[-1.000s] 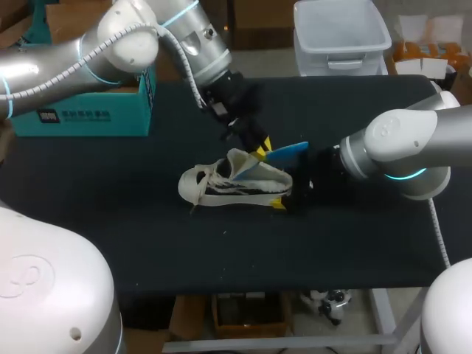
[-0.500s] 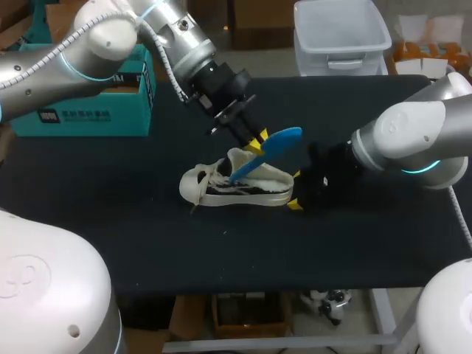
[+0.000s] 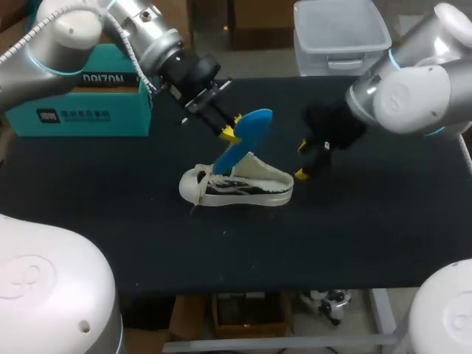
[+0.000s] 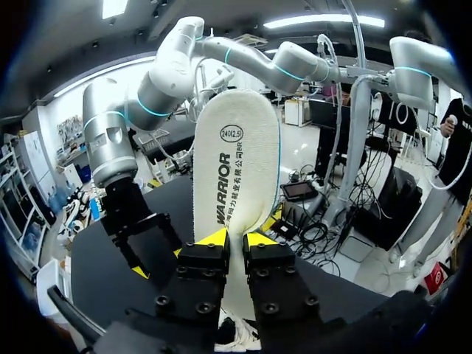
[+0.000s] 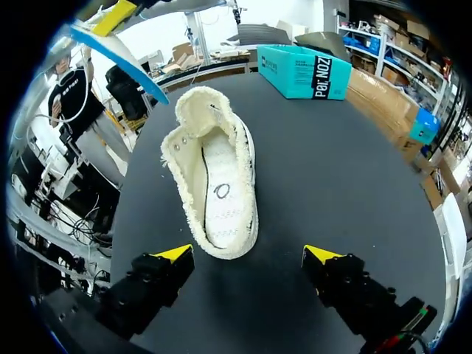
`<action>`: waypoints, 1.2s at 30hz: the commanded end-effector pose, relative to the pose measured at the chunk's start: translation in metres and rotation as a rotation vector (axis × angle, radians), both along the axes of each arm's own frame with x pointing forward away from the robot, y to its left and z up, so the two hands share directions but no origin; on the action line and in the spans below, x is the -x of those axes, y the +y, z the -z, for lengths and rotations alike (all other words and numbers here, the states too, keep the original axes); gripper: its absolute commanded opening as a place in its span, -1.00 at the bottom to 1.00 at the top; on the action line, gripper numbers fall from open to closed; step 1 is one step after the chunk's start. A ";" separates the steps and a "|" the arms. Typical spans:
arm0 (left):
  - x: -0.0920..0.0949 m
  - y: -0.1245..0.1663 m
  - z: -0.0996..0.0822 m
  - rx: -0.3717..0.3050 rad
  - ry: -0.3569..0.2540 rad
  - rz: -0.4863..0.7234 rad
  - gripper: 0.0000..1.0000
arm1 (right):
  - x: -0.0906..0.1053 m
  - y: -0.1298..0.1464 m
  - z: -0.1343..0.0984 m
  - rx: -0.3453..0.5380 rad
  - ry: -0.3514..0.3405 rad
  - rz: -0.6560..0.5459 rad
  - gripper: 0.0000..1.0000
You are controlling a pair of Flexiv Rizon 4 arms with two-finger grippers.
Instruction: Open the shoe tongue, take the insole out of the shoe, put the insole back into the shoe, and pack the shoe into the shoebox
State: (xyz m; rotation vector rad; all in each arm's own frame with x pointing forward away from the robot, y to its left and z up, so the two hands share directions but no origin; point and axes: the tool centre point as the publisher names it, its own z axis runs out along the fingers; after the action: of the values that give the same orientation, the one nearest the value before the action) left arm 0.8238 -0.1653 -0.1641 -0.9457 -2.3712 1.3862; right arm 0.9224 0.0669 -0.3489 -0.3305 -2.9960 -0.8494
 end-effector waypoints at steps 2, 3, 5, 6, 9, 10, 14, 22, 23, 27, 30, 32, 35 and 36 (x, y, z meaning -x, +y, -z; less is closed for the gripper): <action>0.010 0.033 -0.009 0.034 -0.014 -0.035 -1.00 | -0.002 0.011 -0.027 0.297 0.055 -0.005 1.00; 0.011 0.040 -0.010 0.039 -0.014 -0.042 -1.00 | -0.003 0.016 -0.030 0.325 0.059 -0.005 1.00; 0.013 0.051 -0.011 0.043 -0.019 -0.064 -1.00 | -0.005 0.025 -0.035 0.381 0.064 0.001 1.00; 0.014 0.057 -0.012 0.045 -0.020 -0.070 -1.00 | -0.006 0.030 -0.036 0.397 0.063 -0.002 1.00; 0.015 0.076 -0.011 0.044 -0.024 -0.098 -1.00 | -0.006 0.045 -0.040 0.448 0.058 -0.008 1.00; 0.015 0.080 -0.010 0.044 -0.022 -0.104 -1.00 | -0.006 0.049 -0.040 0.456 0.055 -0.011 1.00; 0.016 0.106 -0.004 0.044 -0.017 -0.139 -1.00 | -0.005 0.070 -0.039 0.510 0.053 -0.032 1.00; 0.017 0.144 0.010 0.021 0.001 -0.202 -1.00 | -0.002 0.102 -0.029 0.565 0.061 -0.058 1.00; 0.017 0.148 0.012 0.021 0.002 -0.202 -1.00 | -0.002 0.105 -0.028 0.569 0.060 -0.058 1.00; 0.016 0.160 0.019 0.006 0.011 -0.217 -1.00 | -0.006 0.111 -0.023 0.580 0.057 -0.048 1.00; 0.016 0.167 0.023 0.000 0.015 -0.224 -1.00 | -0.008 0.115 -0.021 0.593 0.057 -0.043 1.00; 0.015 0.171 0.025 -0.003 0.018 -0.232 -1.00 | -0.009 0.116 -0.017 0.606 0.060 -0.036 1.00; 0.016 0.175 0.029 -0.006 0.019 -0.239 -1.00 | -0.007 0.115 -0.012 0.599 0.066 -0.031 1.00; 0.016 0.176 0.031 -0.007 0.019 -0.242 -1.00 | -0.006 0.114 -0.009 0.589 0.070 -0.027 1.00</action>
State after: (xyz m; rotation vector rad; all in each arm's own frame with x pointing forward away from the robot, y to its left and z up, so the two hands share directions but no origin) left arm 0.8109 0.0080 -0.1920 -0.6669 -2.5321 1.4420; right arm 0.9266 0.1779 -0.3354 -0.3057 -3.1161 -0.0555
